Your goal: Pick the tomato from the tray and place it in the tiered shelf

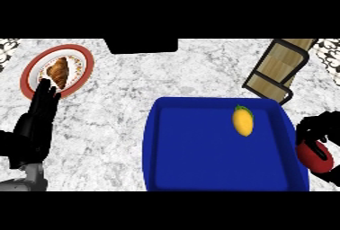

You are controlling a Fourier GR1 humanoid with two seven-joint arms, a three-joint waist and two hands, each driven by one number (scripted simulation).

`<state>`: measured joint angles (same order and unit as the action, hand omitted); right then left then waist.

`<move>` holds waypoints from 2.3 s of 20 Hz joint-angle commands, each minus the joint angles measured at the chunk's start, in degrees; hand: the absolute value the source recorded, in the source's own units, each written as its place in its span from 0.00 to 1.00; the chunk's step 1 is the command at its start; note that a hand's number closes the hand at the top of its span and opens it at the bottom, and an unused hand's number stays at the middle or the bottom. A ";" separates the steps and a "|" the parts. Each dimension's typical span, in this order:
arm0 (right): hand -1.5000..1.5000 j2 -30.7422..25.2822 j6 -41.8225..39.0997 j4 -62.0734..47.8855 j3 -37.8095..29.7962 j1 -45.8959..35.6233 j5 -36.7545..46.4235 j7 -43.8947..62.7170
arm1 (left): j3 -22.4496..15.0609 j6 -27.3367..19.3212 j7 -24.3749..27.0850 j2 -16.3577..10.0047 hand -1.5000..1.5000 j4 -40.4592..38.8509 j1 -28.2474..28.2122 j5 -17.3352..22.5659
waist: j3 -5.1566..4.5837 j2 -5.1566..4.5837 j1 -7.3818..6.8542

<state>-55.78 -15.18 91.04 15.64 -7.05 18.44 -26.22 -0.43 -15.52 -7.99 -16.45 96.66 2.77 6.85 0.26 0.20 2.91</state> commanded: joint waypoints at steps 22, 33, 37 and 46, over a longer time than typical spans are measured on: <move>1.00 -10.59 -19.29 -49.44 -19.40 -29.01 -18.07 -14.19 | -0.80 3.63 0.73 1.35 0.50 -2.09 3.33 -0.62 | -0.21 -0.89 -5.80; 1.00 1.11 -11.28 -64.04 -16.35 -42.04 -10.86 -17.28 | -2.54 3.74 1.96 3.57 0.50 -2.73 2.56 -2.37 | -0.14 -1.11 -5.89; 1.00 5.22 -6.04 -68.01 -15.91 -43.01 -8.26 -21.34 | -1.70 2.29 2.86 4.25 0.50 -3.52 2.73 -3.44 | -0.13 -1.06 -5.37; 1.00 10.49 -4.22 -78.09 -17.54 -51.15 -7.26 -16.56 | -0.53 2.21 -2.29 3.32 0.50 -1.67 7.02 -3.35 | -0.09 -1.45 -5.91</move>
<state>-47.80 -18.64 17.55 -0.32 -56.66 11.96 -42.81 -1.82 -12.69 -9.30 -13.14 95.94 7.21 3.76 0.13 -1.03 -3.11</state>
